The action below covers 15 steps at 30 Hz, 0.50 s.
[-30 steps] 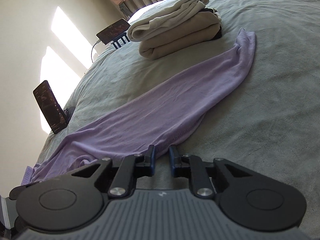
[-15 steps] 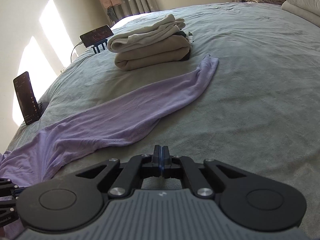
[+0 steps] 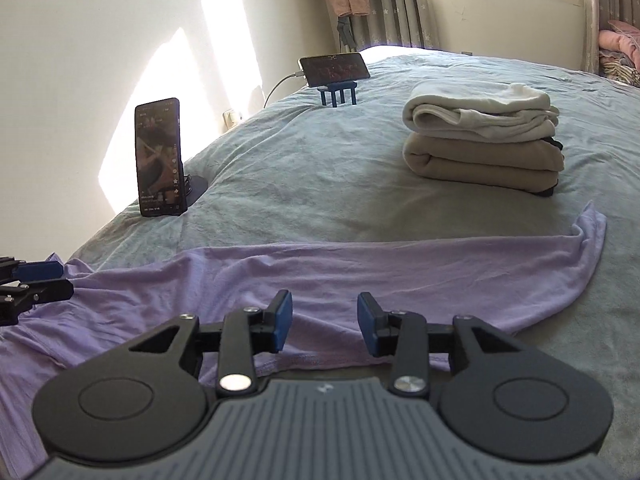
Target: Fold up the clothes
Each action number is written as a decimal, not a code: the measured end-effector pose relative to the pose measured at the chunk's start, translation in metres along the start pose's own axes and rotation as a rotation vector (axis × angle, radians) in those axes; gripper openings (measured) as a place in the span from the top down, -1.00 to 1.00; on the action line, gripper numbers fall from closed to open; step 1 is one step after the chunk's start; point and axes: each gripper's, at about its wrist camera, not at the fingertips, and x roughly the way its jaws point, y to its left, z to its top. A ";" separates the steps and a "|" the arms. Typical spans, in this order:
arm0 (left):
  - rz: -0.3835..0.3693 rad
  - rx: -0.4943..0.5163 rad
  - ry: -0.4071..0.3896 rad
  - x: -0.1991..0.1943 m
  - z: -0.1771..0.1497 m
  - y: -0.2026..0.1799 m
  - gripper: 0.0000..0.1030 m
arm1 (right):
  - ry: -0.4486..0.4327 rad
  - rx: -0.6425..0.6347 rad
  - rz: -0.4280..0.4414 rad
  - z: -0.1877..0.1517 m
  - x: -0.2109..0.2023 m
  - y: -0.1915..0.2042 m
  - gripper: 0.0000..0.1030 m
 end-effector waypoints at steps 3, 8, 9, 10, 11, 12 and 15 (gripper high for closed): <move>0.074 -0.052 -0.021 -0.009 0.007 0.032 -0.08 | 0.015 -0.052 0.025 0.007 0.016 0.015 0.21; 0.147 -0.172 -0.006 -0.014 0.015 0.087 -0.08 | 0.033 -0.123 0.061 0.018 0.043 0.037 0.21; 0.146 -0.202 0.009 -0.012 0.015 0.098 -0.08 | 0.035 -0.140 0.066 0.020 0.047 0.041 0.21; 0.143 -0.228 0.024 -0.010 0.014 0.107 -0.08 | 0.039 -0.156 0.070 0.022 0.052 0.044 0.21; 0.137 -0.246 0.043 -0.007 0.013 0.113 -0.07 | 0.042 -0.169 0.073 0.023 0.055 0.047 0.21; 0.128 -0.261 0.060 -0.004 0.012 0.118 -0.06 | 0.046 -0.181 0.078 0.025 0.059 0.050 0.21; 0.068 -0.280 0.097 0.006 0.009 0.123 -0.05 | 0.057 -0.220 0.094 0.030 0.070 0.057 0.21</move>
